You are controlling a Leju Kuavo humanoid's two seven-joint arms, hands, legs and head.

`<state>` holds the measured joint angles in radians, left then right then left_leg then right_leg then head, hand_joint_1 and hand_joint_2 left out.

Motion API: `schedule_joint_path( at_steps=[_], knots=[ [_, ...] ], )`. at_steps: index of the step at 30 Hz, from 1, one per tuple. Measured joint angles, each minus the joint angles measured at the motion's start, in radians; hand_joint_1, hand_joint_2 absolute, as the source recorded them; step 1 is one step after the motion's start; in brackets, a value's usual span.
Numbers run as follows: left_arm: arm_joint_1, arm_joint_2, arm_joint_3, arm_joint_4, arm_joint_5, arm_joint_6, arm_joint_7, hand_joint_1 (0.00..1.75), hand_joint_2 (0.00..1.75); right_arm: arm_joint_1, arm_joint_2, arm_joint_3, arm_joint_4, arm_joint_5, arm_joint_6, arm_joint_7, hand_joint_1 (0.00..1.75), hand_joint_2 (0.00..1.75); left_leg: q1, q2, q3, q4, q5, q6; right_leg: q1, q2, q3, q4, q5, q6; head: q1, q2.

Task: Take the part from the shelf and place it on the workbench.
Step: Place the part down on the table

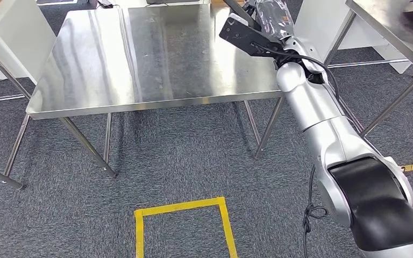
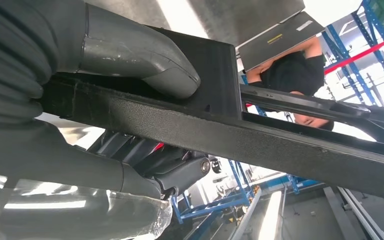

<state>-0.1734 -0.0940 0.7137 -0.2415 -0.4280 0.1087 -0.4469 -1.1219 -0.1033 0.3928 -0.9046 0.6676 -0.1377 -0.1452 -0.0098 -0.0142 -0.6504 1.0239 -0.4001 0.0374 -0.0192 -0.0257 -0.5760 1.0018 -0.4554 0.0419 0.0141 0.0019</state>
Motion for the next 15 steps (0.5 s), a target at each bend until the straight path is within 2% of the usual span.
schedule_joint_path(
  at_steps=[2,4,6,7,9,10,11,12,14,15],
  knots=[
    [0.000,0.002,0.000,0.000,0.000,0.001,0.002,0.00,1.75,0.001,0.000,0.001,-0.002,-0.003,0.000,0.000,1.75,1.75,-0.002,0.000,-0.001,0.001,-0.003,0.004,-0.003,-0.001,0.000,-0.002,0.000,0.002,0.000,0.000],
    [0.000,0.004,0.000,0.000,0.001,0.002,0.003,0.00,1.75,0.000,0.000,0.003,-0.007,-0.007,0.000,-0.001,1.75,1.75,0.001,-0.001,0.003,-0.007,-0.003,0.012,-0.001,-0.001,0.001,-0.004,-0.002,0.008,0.000,0.000],
    [0.001,0.003,0.000,0.000,0.004,0.005,0.004,0.00,1.75,-0.002,-0.002,0.005,-0.011,-0.013,0.000,-0.002,1.75,1.75,0.008,-0.001,0.016,-0.022,0.000,0.023,0.001,0.005,-0.014,0.032,-0.021,0.009,0.000,0.000],
    [0.000,0.003,0.000,0.000,0.005,0.008,0.005,0.00,1.75,-0.004,-0.003,0.006,-0.012,-0.016,0.000,-0.003,1.75,1.75,0.011,0.000,0.022,-0.028,0.002,0.027,0.001,0.009,-0.038,0.079,-0.041,0.006,0.000,0.000],
    [0.000,0.003,0.000,0.000,0.008,0.013,0.005,0.00,1.75,-0.005,-0.005,0.009,-0.012,-0.020,0.000,-0.005,1.75,1.75,0.012,-0.002,0.026,-0.029,-0.001,0.031,0.000,0.018,-0.112,0.216,-0.089,-0.001,0.000,0.000],
    [0.001,0.002,0.000,0.000,0.008,0.015,0.006,0.00,1.75,-0.003,-0.006,0.010,-0.012,-0.021,-0.001,-0.005,1.75,1.75,0.012,-0.004,0.027,-0.028,-0.004,0.030,-0.001,0.020,-0.146,0.270,-0.103,0.000,0.000,0.000],
    [0.002,0.002,0.000,0.001,0.009,0.016,0.006,0.00,1.75,-0.001,-0.007,0.011,-0.012,-0.022,-0.001,-0.006,1.75,1.75,0.013,-0.008,0.030,-0.028,-0.007,0.028,-0.002,0.021,-0.165,0.291,-0.101,0.006,0.000,0.000],
    [0.003,0.001,0.000,0.001,0.009,0.016,0.007,0.00,1.75,0.001,-0.007,0.012,-0.012,-0.022,-0.001,-0.006,1.75,1.75,0.015,-0.011,0.033,-0.026,-0.011,0.024,-0.004,0.022,-0.163,0.271,-0.082,0.015,0.000,0.000],
    [0.004,0.000,0.000,0.002,0.010,0.016,0.007,0.00,1.75,0.002,-0.007,0.014,-0.012,-0.023,-0.003,-0.007,1.75,1.75,0.018,-0.017,0.042,-0.020,-0.023,0.012,-0.012,0.021,-0.107,0.135,-0.015,0.036,0.001,0.000],
    [0.004,0.000,0.000,0.002,0.010,0.016,0.007,0.00,1.75,0.001,-0.007,0.015,-0.012,-0.024,-0.004,-0.008,1.75,1.75,0.018,-0.019,0.045,-0.015,-0.031,0.004,-0.013,0.022,-0.075,0.071,0.011,0.039,0.000,0.000]
  ],
)
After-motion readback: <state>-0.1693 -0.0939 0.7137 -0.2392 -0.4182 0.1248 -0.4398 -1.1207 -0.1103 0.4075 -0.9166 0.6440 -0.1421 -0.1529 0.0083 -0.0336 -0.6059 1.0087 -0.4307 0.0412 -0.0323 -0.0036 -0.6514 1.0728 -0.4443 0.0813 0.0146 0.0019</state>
